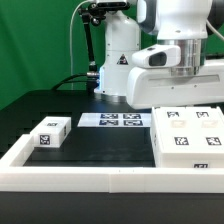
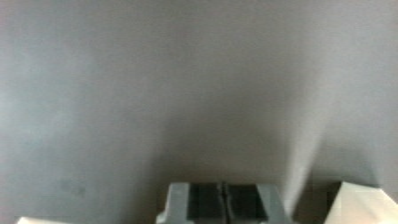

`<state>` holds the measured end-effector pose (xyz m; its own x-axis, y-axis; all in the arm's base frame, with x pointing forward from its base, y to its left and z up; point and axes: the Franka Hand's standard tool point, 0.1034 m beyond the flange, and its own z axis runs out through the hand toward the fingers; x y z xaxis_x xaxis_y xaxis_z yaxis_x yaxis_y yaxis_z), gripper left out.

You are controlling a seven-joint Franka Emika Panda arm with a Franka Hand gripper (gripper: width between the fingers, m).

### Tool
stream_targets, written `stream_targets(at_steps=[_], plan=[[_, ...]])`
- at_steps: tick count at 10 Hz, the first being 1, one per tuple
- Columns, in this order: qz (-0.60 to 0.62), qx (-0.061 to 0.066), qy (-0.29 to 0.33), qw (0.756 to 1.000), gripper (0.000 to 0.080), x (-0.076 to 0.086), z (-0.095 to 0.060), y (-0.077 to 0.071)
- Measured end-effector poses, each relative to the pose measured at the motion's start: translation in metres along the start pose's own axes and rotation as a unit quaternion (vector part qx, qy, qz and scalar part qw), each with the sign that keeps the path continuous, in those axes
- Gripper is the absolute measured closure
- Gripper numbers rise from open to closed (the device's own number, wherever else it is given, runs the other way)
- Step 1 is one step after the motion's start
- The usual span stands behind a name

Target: Assemble cabinet

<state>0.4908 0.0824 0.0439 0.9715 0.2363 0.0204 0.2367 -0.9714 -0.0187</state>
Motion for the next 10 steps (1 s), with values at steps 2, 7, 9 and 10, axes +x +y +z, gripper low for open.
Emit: stream_targets(at_steps=[2, 7, 9, 10], plan=[[0.0, 0.0, -0.001, 1.0, 0.0797, -0.001, 0.001, 0.0], [-0.004, -0.003, 0.002, 1.0, 0.0797, 0.004, -0.019, -0.001], [-0.007, -0.005, 0.008, 1.0, 0.0797, 0.01, -0.034, -0.001], [-0.007, -0.005, 0.006, 1.0, 0.0797, 0.008, -0.03, -0.001]])
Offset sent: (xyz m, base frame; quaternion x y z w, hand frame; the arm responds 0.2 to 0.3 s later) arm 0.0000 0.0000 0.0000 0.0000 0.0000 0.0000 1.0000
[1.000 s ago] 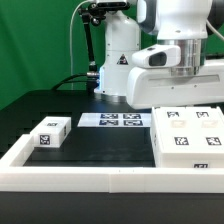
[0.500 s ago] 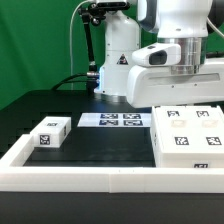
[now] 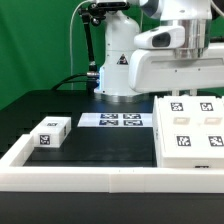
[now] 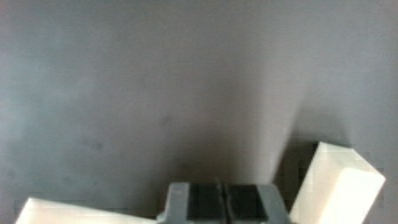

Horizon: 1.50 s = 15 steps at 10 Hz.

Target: Assemble cabinet

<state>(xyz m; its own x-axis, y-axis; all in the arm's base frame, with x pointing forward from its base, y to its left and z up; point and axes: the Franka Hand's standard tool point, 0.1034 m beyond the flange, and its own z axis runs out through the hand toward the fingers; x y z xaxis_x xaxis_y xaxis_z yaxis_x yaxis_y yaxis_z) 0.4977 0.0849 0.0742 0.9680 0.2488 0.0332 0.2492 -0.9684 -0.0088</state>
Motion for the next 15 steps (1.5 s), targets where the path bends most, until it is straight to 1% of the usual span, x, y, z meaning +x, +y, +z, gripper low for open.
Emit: stream_targets(at_steps=[2, 3, 4, 5, 6, 8, 9, 12, 15], plan=[[0.0, 0.0, -0.001, 1.0, 0.0797, -0.001, 0.001, 0.0], [-0.01, 0.001, -0.007, 1.0, 0.0797, -0.004, 0.009, 0.004], [-0.01, 0.0, -0.014, 1.0, 0.0797, -0.003, 0.005, 0.004], [-0.012, -0.001, -0.016, 1.0, 0.0797, 0.001, -0.006, 0.004], [-0.013, -0.002, -0.021, 1.0, 0.0797, 0.003, -0.014, 0.003], [-0.014, -0.003, -0.031, 0.999, 0.0797, 0.011, -0.025, 0.007], [-0.014, -0.002, -0.032, 0.999, 0.0797, 0.009, -0.022, 0.006], [-0.015, -0.002, -0.034, 0.999, 0.0797, 0.009, -0.023, 0.006], [-0.015, -0.004, -0.046, 0.999, 0.0797, 0.016, -0.037, 0.011]])
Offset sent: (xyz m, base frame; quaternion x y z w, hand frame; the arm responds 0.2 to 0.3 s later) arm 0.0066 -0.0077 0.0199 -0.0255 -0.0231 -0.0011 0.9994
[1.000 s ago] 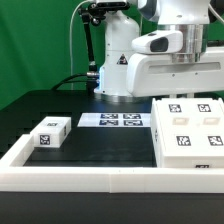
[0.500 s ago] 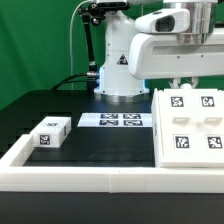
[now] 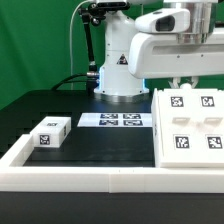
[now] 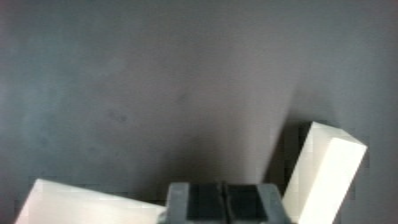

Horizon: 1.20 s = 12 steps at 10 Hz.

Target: Assemble cabinet

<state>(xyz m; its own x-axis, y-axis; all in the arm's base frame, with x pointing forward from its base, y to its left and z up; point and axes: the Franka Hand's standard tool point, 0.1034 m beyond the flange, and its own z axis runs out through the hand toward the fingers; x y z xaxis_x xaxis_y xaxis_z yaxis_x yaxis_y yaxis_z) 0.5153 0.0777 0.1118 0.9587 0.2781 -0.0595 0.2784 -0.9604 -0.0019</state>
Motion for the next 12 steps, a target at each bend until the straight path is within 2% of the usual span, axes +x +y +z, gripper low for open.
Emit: stream_targets(at_steps=[2, 7, 10, 12], plan=[[-0.005, -0.001, -0.01, 1.0, 0.0797, 0.01, -0.009, 0.0], [-0.006, 0.0, -0.011, 1.0, 0.0797, 0.007, -0.006, 0.001], [-0.006, -0.001, -0.021, 1.0, 0.0797, 0.017, -0.023, 0.007], [-0.005, 0.0, -0.031, 1.0, 0.0797, 0.029, -0.034, 0.01]])
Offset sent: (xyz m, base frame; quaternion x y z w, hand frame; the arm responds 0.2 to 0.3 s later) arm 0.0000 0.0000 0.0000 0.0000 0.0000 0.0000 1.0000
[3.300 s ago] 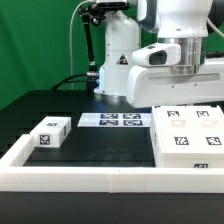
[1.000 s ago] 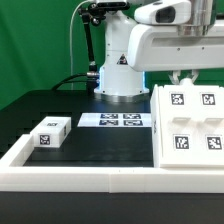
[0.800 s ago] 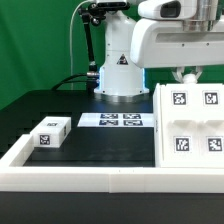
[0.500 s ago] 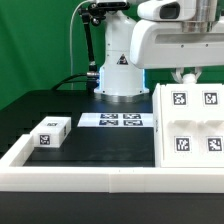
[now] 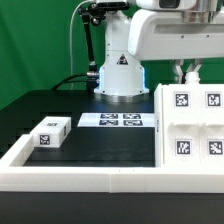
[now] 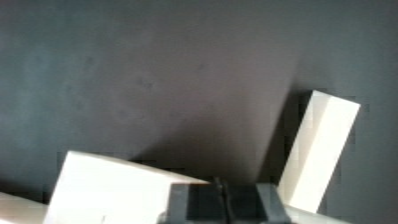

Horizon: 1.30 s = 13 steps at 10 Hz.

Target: Assemble cabinet

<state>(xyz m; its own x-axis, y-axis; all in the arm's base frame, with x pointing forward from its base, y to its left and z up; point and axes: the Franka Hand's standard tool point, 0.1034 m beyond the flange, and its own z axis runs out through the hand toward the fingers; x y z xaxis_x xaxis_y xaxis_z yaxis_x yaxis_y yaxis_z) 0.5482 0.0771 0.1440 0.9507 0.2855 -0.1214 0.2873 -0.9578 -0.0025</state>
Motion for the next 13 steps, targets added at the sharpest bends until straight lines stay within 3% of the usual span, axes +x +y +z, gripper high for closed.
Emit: stream_targets(at_steps=[4, 6, 7, 8, 10, 12, 13], plan=[[-0.007, 0.001, -0.003, 1.0, 0.0797, 0.002, 0.006, -0.009], [-0.006, 0.001, -0.003, 1.0, 0.0564, 0.002, 0.006, -0.009], [-0.006, 0.001, -0.003, 1.0, 0.0379, 0.002, 0.007, -0.009], [-0.006, 0.001, -0.004, 1.0, 0.0379, 0.002, 0.007, -0.009], [-0.006, 0.001, -0.004, 1.0, 0.0073, 0.002, 0.007, -0.009], [-0.004, 0.001, -0.005, 1.0, 0.0004, -0.001, 0.01, -0.007], [0.005, -0.001, 0.001, 1.0, 0.0001, -0.014, 0.019, 0.002]])
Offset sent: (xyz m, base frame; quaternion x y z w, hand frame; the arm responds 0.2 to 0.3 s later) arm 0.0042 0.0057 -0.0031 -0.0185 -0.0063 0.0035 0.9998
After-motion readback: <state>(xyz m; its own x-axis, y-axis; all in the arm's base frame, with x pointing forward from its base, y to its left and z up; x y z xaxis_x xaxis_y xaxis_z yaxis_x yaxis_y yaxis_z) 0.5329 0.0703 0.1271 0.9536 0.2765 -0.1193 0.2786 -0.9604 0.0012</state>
